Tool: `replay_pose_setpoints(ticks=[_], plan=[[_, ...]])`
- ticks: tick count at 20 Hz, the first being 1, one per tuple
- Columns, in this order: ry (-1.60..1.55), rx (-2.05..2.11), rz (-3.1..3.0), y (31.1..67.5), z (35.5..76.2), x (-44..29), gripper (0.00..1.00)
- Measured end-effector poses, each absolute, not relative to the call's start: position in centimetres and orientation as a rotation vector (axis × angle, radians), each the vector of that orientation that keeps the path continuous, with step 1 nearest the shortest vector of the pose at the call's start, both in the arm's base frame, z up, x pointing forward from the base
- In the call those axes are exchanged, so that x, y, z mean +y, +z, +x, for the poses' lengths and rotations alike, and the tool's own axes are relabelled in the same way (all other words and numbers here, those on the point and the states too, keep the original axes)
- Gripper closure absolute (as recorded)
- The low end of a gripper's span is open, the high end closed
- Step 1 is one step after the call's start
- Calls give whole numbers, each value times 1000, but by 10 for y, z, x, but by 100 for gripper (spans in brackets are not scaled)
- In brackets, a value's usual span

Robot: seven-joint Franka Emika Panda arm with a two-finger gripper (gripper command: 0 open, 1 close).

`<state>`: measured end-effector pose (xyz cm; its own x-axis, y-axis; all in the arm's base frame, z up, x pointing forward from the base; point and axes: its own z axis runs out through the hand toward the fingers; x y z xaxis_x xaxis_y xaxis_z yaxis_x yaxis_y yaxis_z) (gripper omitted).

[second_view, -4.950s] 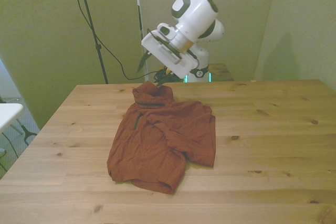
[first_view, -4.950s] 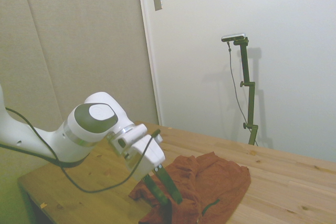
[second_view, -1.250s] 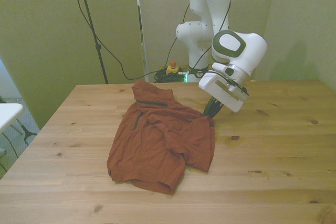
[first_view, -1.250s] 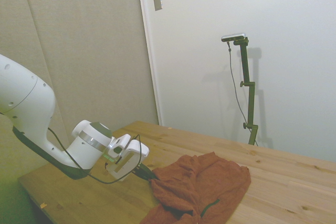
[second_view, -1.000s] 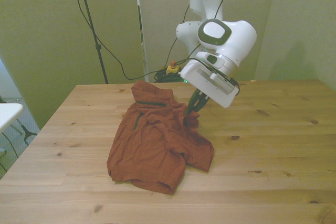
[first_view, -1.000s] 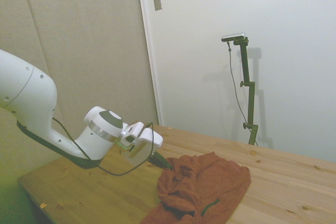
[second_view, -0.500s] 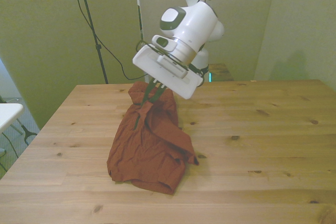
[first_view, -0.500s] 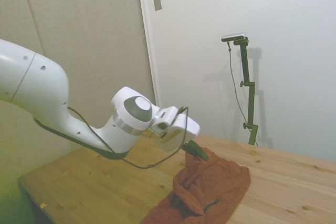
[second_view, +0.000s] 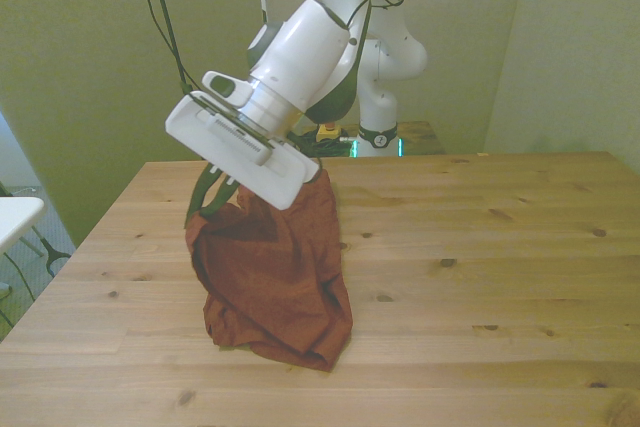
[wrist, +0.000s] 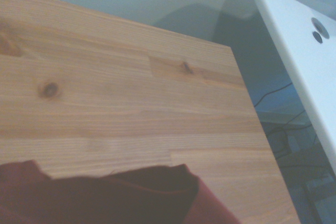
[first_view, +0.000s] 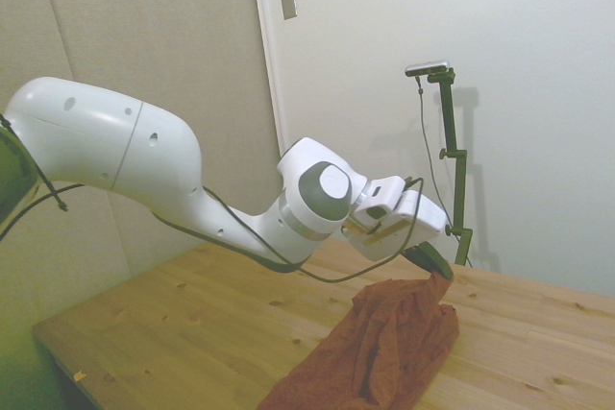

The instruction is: Fold the shorts

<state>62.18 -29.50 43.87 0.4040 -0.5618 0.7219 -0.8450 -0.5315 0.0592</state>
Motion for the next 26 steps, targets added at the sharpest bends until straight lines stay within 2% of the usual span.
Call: replay_pose_setpoints(ticks=[3, 7, 14, 19, 22, 26], plan=[[876, -1209, 2242, 413, 638, -321, 0], [858, -1166, 2259, 385, 660, -313, 0], [873, -1170, 2271, 404, 672, -297, 0], [678, -1175, 2282, 432, 639, -251, 0], [625, -1079, 2313, 455, 609, -195, 0], [721, -1069, 2473, 480, 570, -98, 0]])
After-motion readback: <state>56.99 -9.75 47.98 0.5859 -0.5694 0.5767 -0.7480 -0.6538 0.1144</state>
